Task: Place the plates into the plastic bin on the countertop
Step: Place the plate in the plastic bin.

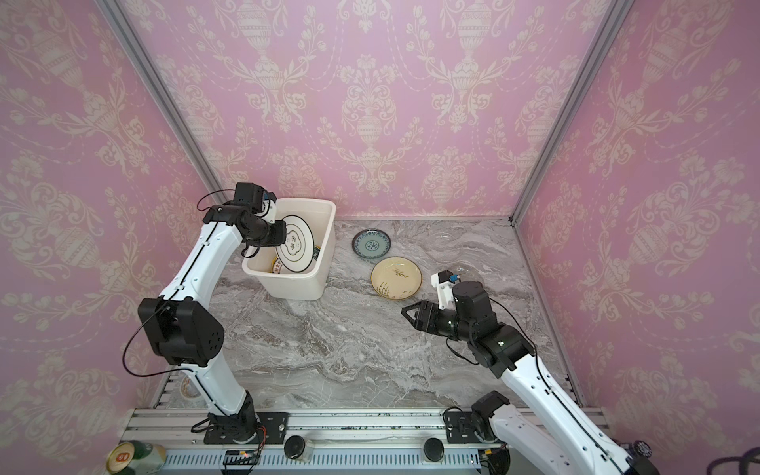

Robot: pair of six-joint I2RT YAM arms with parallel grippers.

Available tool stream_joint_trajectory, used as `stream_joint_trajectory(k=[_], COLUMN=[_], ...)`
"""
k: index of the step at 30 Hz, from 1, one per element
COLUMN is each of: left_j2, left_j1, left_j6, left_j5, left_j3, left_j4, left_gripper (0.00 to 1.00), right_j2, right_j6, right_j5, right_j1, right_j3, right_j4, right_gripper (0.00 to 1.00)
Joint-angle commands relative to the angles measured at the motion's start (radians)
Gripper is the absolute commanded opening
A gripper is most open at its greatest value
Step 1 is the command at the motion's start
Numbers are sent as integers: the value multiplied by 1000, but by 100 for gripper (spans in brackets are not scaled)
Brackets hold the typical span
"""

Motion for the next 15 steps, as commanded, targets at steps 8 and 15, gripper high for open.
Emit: stream_joint_trajectory(k=[8,15], left_j2=[63,95], left_j1=[16,26], left_j6=[170,172], left_j5=[214,215], left_j3=[0,-11], left_j4=[-25,-36], left_gripper=[0,0], right_j2=[41,60], right_j6=[10,44], right_j5=[-51,-51], right_j1=[-5,-6], right_j3=[34,26], right_j4=[7,58], right_gripper=[54,54])
